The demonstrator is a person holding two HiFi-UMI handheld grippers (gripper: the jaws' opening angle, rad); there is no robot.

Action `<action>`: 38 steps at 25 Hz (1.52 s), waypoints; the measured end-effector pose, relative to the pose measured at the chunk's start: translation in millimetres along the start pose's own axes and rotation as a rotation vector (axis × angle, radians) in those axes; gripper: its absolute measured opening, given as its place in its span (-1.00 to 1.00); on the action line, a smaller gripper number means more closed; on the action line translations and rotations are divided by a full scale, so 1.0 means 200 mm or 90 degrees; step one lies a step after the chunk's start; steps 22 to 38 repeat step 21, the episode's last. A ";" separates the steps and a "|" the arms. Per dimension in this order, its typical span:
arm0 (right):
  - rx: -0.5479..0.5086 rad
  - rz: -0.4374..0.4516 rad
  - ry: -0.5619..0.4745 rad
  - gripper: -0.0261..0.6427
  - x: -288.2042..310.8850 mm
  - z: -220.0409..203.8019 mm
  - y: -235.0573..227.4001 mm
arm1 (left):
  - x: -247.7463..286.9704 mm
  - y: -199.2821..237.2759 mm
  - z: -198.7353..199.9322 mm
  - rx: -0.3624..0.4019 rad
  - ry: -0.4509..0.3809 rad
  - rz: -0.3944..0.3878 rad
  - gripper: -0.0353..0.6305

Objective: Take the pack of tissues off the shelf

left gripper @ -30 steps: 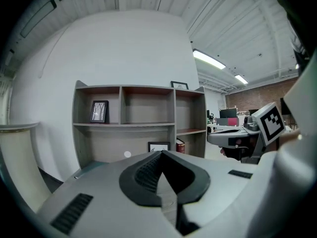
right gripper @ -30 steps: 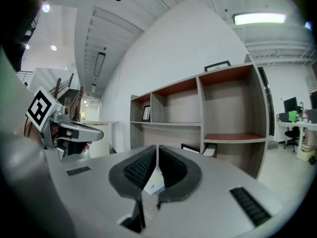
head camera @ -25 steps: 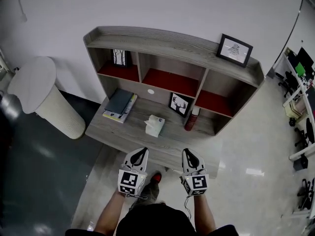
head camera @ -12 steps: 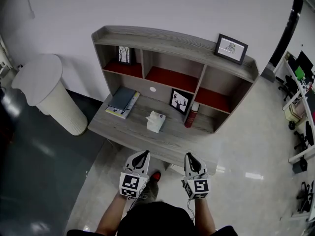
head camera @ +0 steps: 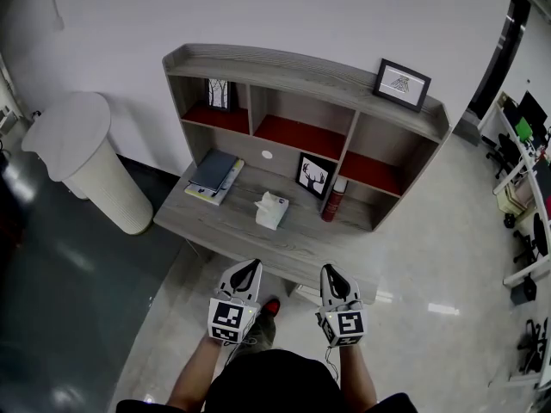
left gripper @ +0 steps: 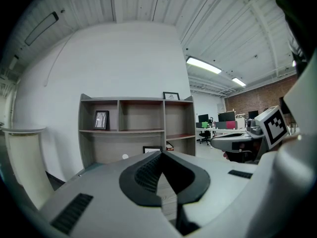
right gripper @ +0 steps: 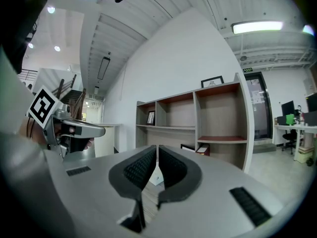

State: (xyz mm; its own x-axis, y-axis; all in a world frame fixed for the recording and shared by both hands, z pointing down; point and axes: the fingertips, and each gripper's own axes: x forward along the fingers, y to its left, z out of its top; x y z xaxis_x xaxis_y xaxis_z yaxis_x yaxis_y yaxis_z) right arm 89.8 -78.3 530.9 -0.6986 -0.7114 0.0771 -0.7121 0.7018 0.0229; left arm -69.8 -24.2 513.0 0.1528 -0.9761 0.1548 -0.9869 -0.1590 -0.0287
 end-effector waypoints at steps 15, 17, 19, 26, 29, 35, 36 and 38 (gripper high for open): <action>0.010 0.005 -0.002 -0.81 0.00 0.02 0.00 | 0.01 -0.02 0.00 -0.002 0.010 -0.004 -0.88; 0.016 0.003 0.002 -0.81 0.00 0.02 0.00 | 0.01 -0.03 0.00 -0.004 0.011 -0.005 -0.88; 0.016 0.002 0.002 -0.80 0.00 0.01 0.00 | 0.01 -0.03 -0.01 -0.003 0.011 -0.003 -0.88; 0.015 0.002 0.000 -0.81 -0.01 0.01 -0.01 | 0.01 -0.02 -0.01 -0.001 0.011 0.000 -0.88; 0.015 0.002 0.000 -0.81 -0.01 0.01 -0.01 | 0.01 -0.02 -0.01 -0.001 0.011 0.000 -0.88; 0.015 0.002 0.000 -0.81 -0.01 0.01 -0.01 | 0.01 -0.02 -0.01 -0.001 0.011 0.000 -0.88; 0.015 0.002 0.000 -0.81 -0.01 0.01 -0.01 | 0.01 -0.02 -0.01 -0.001 0.011 0.000 -0.88; 0.015 0.002 0.000 -0.81 -0.01 0.01 -0.01 | 0.01 -0.02 -0.01 -0.001 0.011 0.000 -0.88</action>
